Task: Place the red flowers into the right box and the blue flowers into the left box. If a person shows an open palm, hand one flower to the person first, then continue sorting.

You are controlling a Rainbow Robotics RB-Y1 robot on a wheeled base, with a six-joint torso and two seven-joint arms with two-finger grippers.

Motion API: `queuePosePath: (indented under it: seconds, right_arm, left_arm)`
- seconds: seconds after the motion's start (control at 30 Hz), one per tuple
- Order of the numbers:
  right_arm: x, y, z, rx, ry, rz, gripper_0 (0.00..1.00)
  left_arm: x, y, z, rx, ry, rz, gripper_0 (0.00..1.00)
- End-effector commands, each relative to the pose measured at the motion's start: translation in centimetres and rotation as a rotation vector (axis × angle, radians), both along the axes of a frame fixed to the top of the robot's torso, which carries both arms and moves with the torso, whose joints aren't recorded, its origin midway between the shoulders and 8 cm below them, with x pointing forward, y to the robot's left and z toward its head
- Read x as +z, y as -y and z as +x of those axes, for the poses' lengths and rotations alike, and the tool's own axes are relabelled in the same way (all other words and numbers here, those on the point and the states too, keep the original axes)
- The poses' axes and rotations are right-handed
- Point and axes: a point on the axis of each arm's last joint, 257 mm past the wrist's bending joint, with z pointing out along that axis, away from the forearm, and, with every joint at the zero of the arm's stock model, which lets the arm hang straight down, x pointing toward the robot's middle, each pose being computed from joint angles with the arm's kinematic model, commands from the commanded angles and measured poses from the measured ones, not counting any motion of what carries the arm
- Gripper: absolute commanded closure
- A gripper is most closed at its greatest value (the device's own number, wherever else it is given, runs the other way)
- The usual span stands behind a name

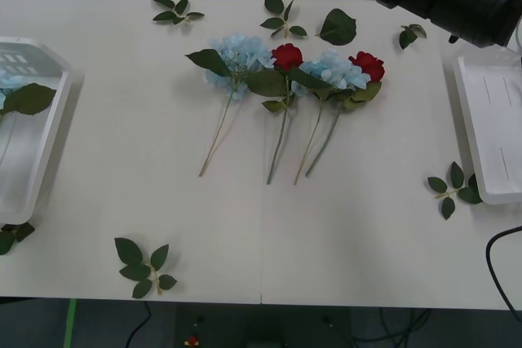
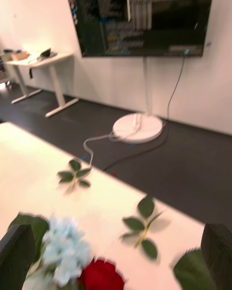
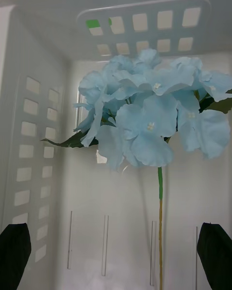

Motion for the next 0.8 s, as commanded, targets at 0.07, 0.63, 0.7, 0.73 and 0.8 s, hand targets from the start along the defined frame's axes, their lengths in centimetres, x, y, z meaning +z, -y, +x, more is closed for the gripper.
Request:
queuePosePath:
  seconds: [0.07, 0.63, 0.7, 0.73, 0.8]
  right_arm:
    - [-3.6, 6.4, -1.4, -0.052, -0.222, -0.036, 0.0]
    - [-17.9, 11.7, -5.4, -0.466, -0.984, 0.161, 0.0]
    - [-19.0, 11.2, -5.2, -0.519, -1.016, 0.204, 0.0]
    - [-19.4, 11.0, -5.2, -0.535, -1.025, 0.216, 0.0]
    - [-20.5, 10.3, -5.0, -0.584, -1.047, 0.246, 0.0]
  left_arm:
    - [1.6, -1.9, -0.6, -0.054, -0.027, 0.135, 0.0]
    - [14.1, 12.6, 4.0, -0.044, -0.115, -0.12, 0.0]
    - [14.1, 14.8, 4.5, -0.031, -0.125, -0.149, 0.0]
    - [14.0, 15.5, 4.7, -0.028, -0.127, -0.153, 0.0]
    - [13.6, 18.8, 5.8, -0.037, -0.116, -0.168, 0.0]
